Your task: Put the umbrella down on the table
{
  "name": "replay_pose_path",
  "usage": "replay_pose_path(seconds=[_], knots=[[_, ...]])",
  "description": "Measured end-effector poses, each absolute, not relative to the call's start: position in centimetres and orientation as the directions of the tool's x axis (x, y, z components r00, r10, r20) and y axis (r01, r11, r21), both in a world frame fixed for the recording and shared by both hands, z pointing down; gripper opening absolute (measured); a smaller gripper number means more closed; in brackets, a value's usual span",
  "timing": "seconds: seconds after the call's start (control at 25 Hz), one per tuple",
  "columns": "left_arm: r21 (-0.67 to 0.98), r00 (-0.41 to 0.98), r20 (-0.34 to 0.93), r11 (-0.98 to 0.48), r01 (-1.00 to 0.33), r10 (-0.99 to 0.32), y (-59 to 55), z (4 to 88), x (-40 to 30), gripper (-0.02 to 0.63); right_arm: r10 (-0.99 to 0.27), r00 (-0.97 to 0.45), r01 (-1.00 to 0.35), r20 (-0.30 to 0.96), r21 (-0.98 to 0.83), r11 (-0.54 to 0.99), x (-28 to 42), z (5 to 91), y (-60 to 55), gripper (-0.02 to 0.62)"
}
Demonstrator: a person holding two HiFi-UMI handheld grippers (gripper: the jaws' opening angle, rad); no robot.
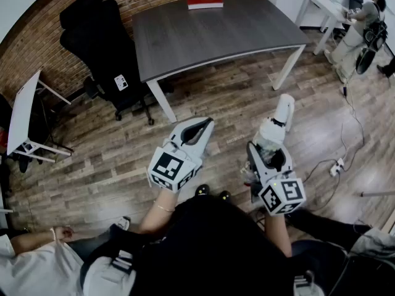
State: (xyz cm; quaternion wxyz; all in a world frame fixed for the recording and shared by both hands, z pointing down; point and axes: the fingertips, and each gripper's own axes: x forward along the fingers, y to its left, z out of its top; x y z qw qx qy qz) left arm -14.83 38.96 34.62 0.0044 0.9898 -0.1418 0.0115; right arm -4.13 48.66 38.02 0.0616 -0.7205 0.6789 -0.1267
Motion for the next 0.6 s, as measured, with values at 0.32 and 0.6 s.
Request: replay_pose_path(seconds=[0.32, 0.6], knots=[[0.005, 0.958, 0.025, -0.959, -0.285, -0.285, 38.9, 34.8, -14.9, 0.002, -0.994, 0.054, -0.957, 0.094, -0.28, -0.078, -3.9, 38.4, 48.8, 0.295], [0.005, 0.958, 0.039, -0.958, -0.286, -0.286, 39.4, 35.3, -13.9, 0.002, -0.994, 0.053, -0.953, 0.097, -0.292, -0.079, -2.8, 38.8, 49.2, 0.295]])
